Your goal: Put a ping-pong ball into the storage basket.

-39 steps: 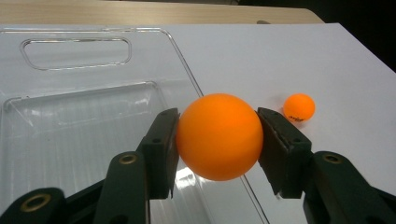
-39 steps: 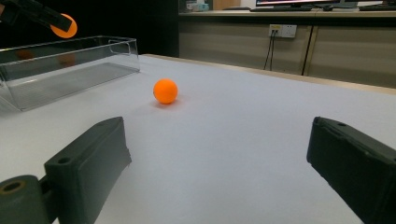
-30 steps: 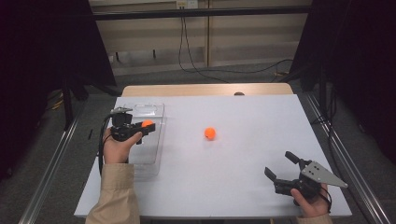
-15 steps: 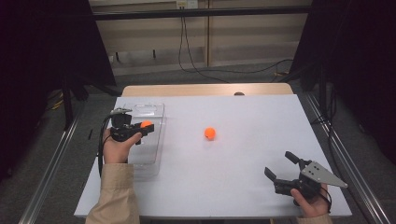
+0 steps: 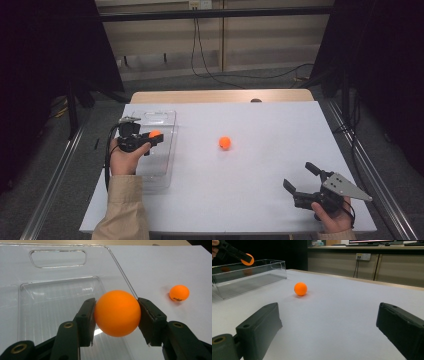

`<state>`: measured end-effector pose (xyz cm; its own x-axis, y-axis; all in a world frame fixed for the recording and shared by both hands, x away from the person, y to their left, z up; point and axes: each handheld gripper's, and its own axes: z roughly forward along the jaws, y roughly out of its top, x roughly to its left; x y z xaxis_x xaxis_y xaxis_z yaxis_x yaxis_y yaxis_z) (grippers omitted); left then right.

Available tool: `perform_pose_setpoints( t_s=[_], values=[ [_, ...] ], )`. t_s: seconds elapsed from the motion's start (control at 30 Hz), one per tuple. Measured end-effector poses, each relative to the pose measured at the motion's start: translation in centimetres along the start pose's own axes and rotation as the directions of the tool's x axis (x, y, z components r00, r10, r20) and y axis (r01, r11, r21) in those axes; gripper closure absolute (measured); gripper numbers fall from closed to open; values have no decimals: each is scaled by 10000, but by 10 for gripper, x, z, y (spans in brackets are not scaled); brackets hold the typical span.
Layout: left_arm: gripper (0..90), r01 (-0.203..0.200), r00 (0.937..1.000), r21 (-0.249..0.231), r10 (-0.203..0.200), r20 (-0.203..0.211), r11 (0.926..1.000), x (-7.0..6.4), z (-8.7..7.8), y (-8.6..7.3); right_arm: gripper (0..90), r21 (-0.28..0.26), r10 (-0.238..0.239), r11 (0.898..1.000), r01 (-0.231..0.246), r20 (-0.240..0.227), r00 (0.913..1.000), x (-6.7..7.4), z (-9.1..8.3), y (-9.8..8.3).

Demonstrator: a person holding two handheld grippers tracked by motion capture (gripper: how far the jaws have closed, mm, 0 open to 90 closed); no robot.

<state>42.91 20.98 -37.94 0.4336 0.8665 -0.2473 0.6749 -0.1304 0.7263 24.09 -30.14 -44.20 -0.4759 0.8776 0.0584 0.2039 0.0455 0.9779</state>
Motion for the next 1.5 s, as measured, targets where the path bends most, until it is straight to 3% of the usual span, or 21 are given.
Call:
perform_pose_setpoints(
  t_s=[0.53, 0.73, 0.9, 1.03, 1.5],
  values=[
    [504, 38, 9997, 107, -35, -244, 9999, 4, 0, -1, 47, 5, -4, 10000, 4, 9, 10000, 0, 0, 0],
    [427, -74, 9990, -59, 71, -448, 10000, 3, -1, -1, 48, 5, -3, 10000, 3, 11, 10000, 0, 0, 0],
    [385, -117, 9992, -122, 112, -382, 9999, 0, -1, -1, 48, 2, -4, 10000, 4, 12, 10000, 0, 0, 0],
    [328, -260, 9990, -176, 254, -355, 9995, -6, -3, 2, 48, -19, -2, 10000, 2, 17, 10000, 0, 0, 0],
    [204, -947, 9948, -349, 959, 330, 9949, -38, -5, 13, 48, 5, -9, 10000, 9, -3, 10000, 0, 0, 0]
  ],
)
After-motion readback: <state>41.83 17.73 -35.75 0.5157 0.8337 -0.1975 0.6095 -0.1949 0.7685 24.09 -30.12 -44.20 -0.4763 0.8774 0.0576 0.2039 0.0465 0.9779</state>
